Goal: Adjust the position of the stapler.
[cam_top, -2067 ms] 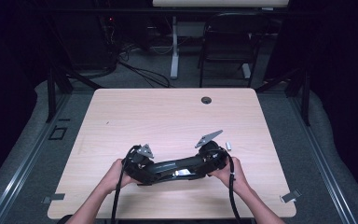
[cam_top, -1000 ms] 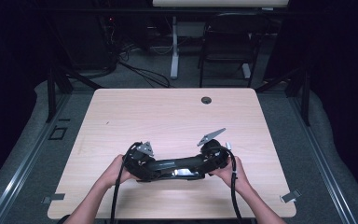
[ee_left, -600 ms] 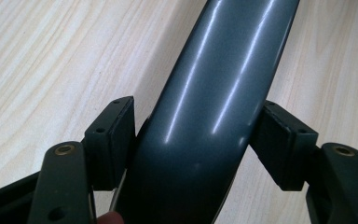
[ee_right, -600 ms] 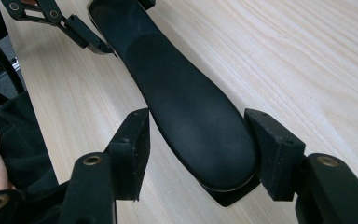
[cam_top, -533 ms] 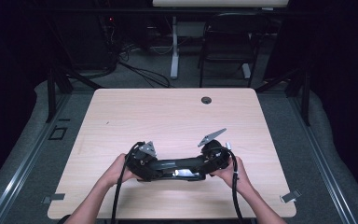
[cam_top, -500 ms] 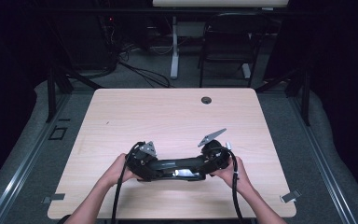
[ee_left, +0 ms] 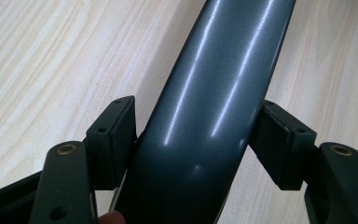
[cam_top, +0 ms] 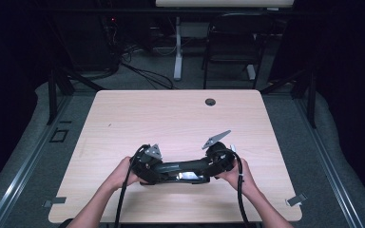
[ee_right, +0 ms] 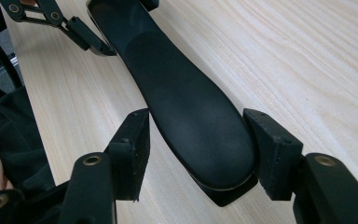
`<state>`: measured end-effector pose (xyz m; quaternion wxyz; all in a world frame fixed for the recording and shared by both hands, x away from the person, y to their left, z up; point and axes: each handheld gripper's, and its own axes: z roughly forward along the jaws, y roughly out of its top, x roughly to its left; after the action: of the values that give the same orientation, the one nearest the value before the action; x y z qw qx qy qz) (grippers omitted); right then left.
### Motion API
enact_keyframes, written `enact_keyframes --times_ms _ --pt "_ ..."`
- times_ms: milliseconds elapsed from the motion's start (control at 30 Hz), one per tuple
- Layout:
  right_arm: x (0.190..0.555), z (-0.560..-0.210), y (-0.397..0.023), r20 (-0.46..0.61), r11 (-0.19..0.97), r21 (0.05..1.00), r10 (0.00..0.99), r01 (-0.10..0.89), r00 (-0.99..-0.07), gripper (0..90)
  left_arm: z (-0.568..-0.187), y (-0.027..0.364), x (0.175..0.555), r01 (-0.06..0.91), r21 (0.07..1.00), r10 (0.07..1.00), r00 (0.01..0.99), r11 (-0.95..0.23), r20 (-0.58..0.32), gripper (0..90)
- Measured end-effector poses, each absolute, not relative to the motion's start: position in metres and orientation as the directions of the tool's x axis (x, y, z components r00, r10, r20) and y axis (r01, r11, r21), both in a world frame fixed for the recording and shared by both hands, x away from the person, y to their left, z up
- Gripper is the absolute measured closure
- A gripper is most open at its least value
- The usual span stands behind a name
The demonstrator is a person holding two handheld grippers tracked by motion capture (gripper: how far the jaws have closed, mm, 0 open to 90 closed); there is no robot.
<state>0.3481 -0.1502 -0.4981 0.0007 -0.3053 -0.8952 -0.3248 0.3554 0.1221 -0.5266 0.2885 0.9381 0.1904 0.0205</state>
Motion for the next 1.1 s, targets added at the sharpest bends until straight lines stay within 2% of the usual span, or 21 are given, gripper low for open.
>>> enact_keyframes --times_ms 67,200,300,333,600,633,867,1100 --pt "0.348 -0.498 -0.152 0.210 0.595 0.588 0.543 0.549 -0.813 38.5 -0.524 0.123 0.355 0.351 0.549 0.378 0.923 -0.759 -0.068 32.9" --pt "0.347 -0.496 -0.157 0.218 0.571 0.606 0.551 0.554 -0.806 22.4 -0.518 0.129 0.354 0.366 0.573 0.400 0.914 -0.733 -0.073 21.5" --pt "0.344 -0.493 -0.161 0.197 0.563 0.619 0.563 0.547 -0.803 16.6 -0.514 0.136 0.354 0.379 0.594 0.418 0.905 -0.710 -0.077 13.9" --pt "0.343 -0.493 -0.162 0.193 0.555 0.625 0.571 0.549 -0.798 14.6 -0.512 0.138 0.353 0.386 0.609 0.431 0.899 -0.693 -0.079 14.0" --pt "0.331 -0.486 -0.180 0.152 0.560 0.619 0.602 0.550 -0.784 6.7 -0.503 0.144 0.348 0.407 0.655 0.488 0.870 -0.637 -0.066 3.3" --pt "0.329 -0.485 -0.182 0.148 0.559 0.616 0.610 0.555 -0.778 5.4 -0.501 0.143 0.345 0.418 0.664 0.519 0.853 -0.620 -0.052 0.2" --pt "0.320 -0.482 -0.199 0.147 0.517 0.629 0.654 0.580 -0.742 2.7 -0.491 0.140 0.336 0.428 0.719 0.571 0.819 -0.548 -0.052 0.0" --pt "0.310 -0.484 -0.208 0.135 0.498 0.642 0.675 0.583 -0.726 5.2 -0.485 0.134 0.327 0.423 0.748 0.594 0.803 -0.511 -0.047 0.3"
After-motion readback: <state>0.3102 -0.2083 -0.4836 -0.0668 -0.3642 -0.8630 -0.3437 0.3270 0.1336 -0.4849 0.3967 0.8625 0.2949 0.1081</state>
